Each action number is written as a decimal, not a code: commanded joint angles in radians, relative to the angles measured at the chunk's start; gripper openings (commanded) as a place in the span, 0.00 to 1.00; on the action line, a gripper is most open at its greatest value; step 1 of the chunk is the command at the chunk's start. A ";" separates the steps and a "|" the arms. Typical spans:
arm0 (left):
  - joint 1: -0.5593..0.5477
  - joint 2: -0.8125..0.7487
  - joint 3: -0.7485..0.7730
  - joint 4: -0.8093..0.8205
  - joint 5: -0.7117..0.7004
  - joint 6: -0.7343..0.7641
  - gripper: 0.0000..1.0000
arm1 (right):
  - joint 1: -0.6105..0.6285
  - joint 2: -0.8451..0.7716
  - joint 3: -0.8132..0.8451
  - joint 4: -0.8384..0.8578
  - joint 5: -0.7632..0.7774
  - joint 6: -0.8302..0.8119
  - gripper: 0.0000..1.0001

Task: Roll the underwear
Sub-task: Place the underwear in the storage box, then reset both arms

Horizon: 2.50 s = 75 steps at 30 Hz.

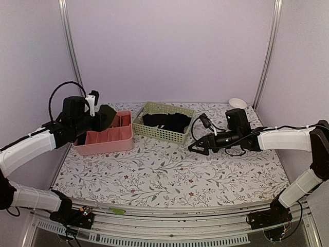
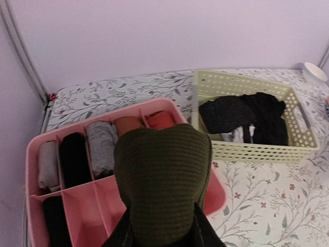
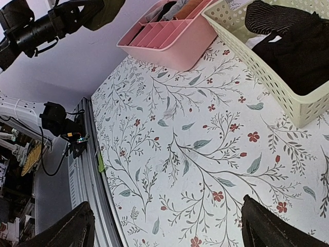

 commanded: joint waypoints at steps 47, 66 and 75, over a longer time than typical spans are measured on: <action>0.335 0.511 0.073 -0.090 -0.030 -0.074 0.00 | -0.024 0.016 -0.089 0.092 -0.106 0.009 0.99; 0.349 0.382 0.143 -0.214 -0.008 -0.075 0.60 | -0.026 -0.016 -0.076 0.069 -0.093 0.020 0.99; 0.303 0.322 0.229 -0.277 -0.040 -0.048 0.95 | -0.027 -0.043 -0.058 0.055 -0.070 0.017 0.99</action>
